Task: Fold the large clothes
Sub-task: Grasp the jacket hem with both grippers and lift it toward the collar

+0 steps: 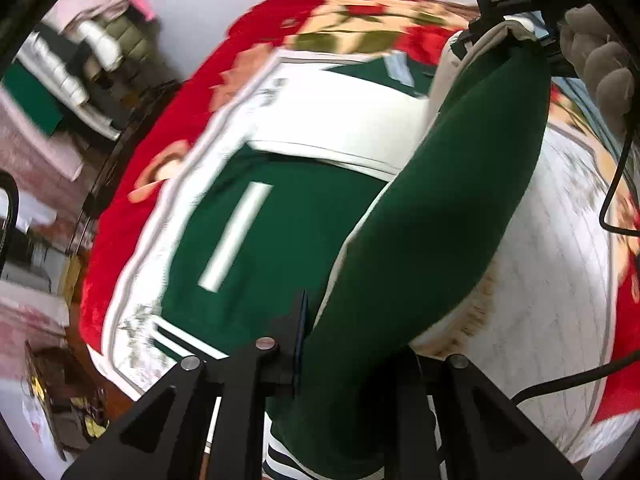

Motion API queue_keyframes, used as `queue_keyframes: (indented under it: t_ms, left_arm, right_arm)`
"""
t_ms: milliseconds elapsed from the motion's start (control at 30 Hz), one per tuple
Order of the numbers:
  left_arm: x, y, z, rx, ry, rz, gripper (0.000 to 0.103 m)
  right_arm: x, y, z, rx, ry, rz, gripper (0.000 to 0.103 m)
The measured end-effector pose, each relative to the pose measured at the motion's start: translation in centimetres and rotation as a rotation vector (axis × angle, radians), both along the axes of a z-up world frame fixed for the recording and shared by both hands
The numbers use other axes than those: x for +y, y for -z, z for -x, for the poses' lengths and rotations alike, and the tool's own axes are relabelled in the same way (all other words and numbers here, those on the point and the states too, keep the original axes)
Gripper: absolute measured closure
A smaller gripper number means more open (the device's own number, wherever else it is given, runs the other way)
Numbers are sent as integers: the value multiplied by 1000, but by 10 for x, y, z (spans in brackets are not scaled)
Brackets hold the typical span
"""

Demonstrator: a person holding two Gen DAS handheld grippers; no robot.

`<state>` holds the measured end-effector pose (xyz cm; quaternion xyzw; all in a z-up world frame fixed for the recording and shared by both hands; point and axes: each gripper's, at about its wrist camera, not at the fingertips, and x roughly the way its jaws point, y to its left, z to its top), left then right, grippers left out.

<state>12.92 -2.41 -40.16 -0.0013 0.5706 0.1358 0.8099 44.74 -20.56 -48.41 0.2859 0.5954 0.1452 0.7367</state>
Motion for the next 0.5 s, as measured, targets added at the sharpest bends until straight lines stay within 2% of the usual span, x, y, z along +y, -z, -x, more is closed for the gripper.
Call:
queue_keyframes:
  t_ms: [100,167,300,333,367,400,433,500]
  left_arm:
    - [54,5,-3,16,-81,43,84]
    - [88,21,-5,33,-123,63,84]
    - [160,68,-7,101,-213,159,83]
    - [184,80,-5,113,-249,214,79]
    - [200,86,-1,114,-281,244,75]
    - [219,87,5,107,-324,267,64]
    - [236,87,12,98,-373,279,55]
    - [265,82,29,83,-461,262,44]
  right_arm:
    - [79,-12,-14,-6,-67,43,82]
    - [134,-12,-23,-5,-113,80,82]
    - [243,26,-44,53,-215,175,82]
    - [263,38,-48,72,-230,195,81]
    - [290,58,-54,108,-269,224,74]
    - [308,71,-60,135,-303,237,65]
    - [322,84,-63,165,-326,245,61]
    - [325,96,-63,179,-326,206,43]
